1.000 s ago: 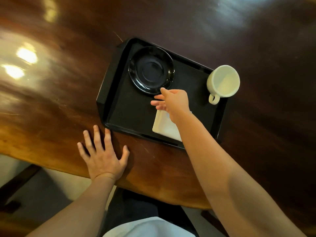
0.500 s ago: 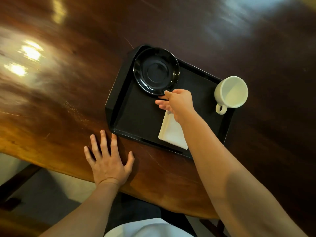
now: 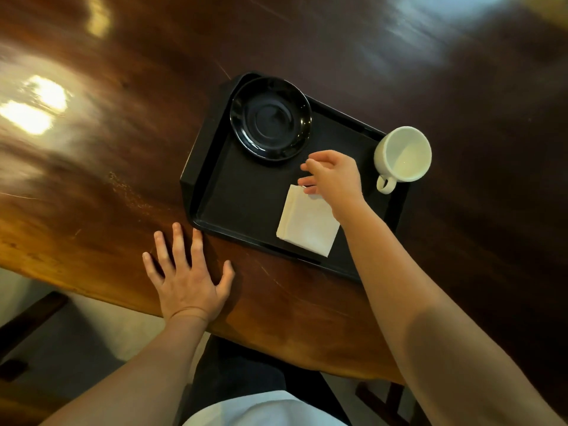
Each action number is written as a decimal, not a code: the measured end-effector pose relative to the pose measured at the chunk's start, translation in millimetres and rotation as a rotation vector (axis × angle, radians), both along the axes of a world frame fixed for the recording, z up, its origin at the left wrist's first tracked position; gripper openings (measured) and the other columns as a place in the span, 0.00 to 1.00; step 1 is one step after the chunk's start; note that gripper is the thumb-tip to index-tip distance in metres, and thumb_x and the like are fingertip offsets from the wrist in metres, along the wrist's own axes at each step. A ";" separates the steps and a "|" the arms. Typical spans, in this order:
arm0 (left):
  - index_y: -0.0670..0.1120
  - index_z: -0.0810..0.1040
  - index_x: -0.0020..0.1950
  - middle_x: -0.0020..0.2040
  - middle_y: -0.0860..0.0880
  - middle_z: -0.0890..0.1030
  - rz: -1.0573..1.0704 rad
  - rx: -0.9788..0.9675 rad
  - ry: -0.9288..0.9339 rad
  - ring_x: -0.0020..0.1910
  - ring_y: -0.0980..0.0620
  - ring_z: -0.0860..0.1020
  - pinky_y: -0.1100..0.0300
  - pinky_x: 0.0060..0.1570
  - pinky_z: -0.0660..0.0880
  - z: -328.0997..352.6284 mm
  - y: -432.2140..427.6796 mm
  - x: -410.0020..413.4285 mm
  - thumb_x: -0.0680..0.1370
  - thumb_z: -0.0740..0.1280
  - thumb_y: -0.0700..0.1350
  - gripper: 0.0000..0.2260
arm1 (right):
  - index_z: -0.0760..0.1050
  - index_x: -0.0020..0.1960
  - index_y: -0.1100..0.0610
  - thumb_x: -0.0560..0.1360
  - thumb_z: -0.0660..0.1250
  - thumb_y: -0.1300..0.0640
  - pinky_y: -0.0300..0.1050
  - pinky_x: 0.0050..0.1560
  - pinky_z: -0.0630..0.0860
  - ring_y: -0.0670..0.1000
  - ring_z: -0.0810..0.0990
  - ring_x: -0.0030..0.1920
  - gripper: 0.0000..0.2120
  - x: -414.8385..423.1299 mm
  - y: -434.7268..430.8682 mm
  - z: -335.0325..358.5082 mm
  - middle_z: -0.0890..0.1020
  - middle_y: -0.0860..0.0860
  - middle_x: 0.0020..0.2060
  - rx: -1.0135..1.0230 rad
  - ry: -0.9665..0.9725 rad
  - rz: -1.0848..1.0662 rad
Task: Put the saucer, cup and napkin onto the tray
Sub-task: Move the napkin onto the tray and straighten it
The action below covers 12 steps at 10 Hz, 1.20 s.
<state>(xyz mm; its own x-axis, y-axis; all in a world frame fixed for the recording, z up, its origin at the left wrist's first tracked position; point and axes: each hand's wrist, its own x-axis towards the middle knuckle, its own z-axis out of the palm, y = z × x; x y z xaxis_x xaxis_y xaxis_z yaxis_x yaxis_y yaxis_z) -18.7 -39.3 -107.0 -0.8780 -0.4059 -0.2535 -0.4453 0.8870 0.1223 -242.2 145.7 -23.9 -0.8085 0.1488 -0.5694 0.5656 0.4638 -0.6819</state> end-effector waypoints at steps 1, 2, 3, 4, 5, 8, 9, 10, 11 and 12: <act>0.47 0.63 0.80 0.83 0.40 0.58 0.003 0.003 0.004 0.82 0.35 0.51 0.35 0.78 0.44 0.9 0.4 0.1 0.75 0.59 0.66 0.38 | 0.81 0.62 0.55 0.80 0.68 0.58 0.48 0.56 0.82 0.47 0.84 0.49 0.12 14.8 28.5 2.8 0.85 0.48 0.50 0.204 0.133 0.136; 0.48 0.61 0.80 0.83 0.41 0.57 0.010 -0.003 0.010 0.82 0.36 0.51 0.35 0.78 0.44 1.2 0.2 1.3 0.75 0.58 0.66 0.38 | 0.81 0.65 0.54 0.79 0.69 0.58 0.44 0.62 0.76 0.50 0.80 0.60 0.15 34.1 52.2 1.5 0.83 0.51 0.59 0.307 0.101 0.269; 0.48 0.61 0.80 0.83 0.41 0.57 0.011 0.002 0.019 0.82 0.36 0.50 0.35 0.78 0.45 1.8 0.7 0.1 0.75 0.57 0.67 0.38 | 0.80 0.66 0.55 0.78 0.69 0.61 0.48 0.62 0.76 0.54 0.79 0.61 0.16 49.8 65.7 -6.5 0.81 0.53 0.62 0.350 0.065 0.333; 0.48 0.61 0.81 0.83 0.41 0.56 0.019 0.004 0.020 0.83 0.36 0.50 0.35 0.78 0.45 2.7 2.4 0.1 0.75 0.56 0.67 0.38 | 0.81 0.64 0.54 0.78 0.69 0.61 0.53 0.60 0.79 0.55 0.80 0.57 0.15 55.7 70.4 -14.9 0.80 0.54 0.59 0.369 0.056 0.329; 0.48 0.60 0.81 0.83 0.41 0.56 0.019 0.004 0.032 0.83 0.36 0.50 0.35 0.78 0.45 2.8 2.5 -0.1 0.76 0.56 0.67 0.38 | 0.82 0.63 0.55 0.77 0.70 0.61 0.54 0.52 0.84 0.53 0.81 0.49 0.14 54.7 71.2 -18.3 0.81 0.53 0.53 0.336 0.040 0.284; 0.49 0.60 0.81 0.83 0.42 0.56 0.023 0.004 0.052 0.83 0.37 0.50 0.35 0.79 0.45 4.3 3.7 0.4 0.76 0.55 0.68 0.38 | 0.85 0.54 0.55 0.76 0.71 0.62 0.54 0.52 0.84 0.54 0.84 0.48 0.08 58.7 73.0 -25.9 0.84 0.52 0.46 0.272 0.054 0.139; 0.49 0.61 0.81 0.83 0.42 0.56 0.024 0.006 0.055 0.83 0.37 0.51 0.35 0.79 0.45 4.1 4.4 0.2 0.76 0.55 0.68 0.38 | 0.85 0.53 0.55 0.76 0.71 0.63 0.53 0.52 0.84 0.53 0.83 0.49 0.08 60.0 71.8 -29.0 0.83 0.52 0.47 0.275 0.053 0.090; 0.49 0.60 0.81 0.83 0.42 0.56 0.025 0.005 0.058 0.83 0.37 0.50 0.35 0.79 0.45 3.7 4.2 0.4 0.76 0.55 0.68 0.38 | 0.85 0.53 0.55 0.76 0.71 0.63 0.52 0.52 0.85 0.52 0.82 0.50 0.08 60.4 69.3 -30.7 0.82 0.51 0.48 0.278 0.048 0.028; 0.49 0.60 0.81 0.83 0.42 0.56 0.028 0.003 0.062 0.83 0.37 0.50 0.35 0.79 0.46 3.9 3.9 1.1 0.76 0.55 0.68 0.38 | 0.84 0.54 0.55 0.76 0.71 0.62 0.52 0.51 0.85 0.51 0.82 0.50 0.08 61.5 70.2 -32.9 0.82 0.51 0.49 0.284 0.037 -0.048; 0.49 0.60 0.81 0.83 0.42 0.56 0.029 0.000 0.065 0.83 0.37 0.50 0.35 0.79 0.46 3.9 4.7 1.2 0.76 0.55 0.68 0.38 | 0.83 0.51 0.53 0.76 0.72 0.61 0.51 0.49 0.85 0.51 0.82 0.50 0.06 65.1 73.2 -36.3 0.82 0.50 0.48 0.274 0.029 -0.134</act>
<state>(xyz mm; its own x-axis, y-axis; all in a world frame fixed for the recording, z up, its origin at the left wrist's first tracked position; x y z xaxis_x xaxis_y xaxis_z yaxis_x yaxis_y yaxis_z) -17.5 -34.6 -103.1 -0.8808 -0.4310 -0.1961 -0.4616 0.8740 0.1520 -177.1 218.9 -60.2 -0.7869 0.3999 -0.4699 0.6159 0.5558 -0.5584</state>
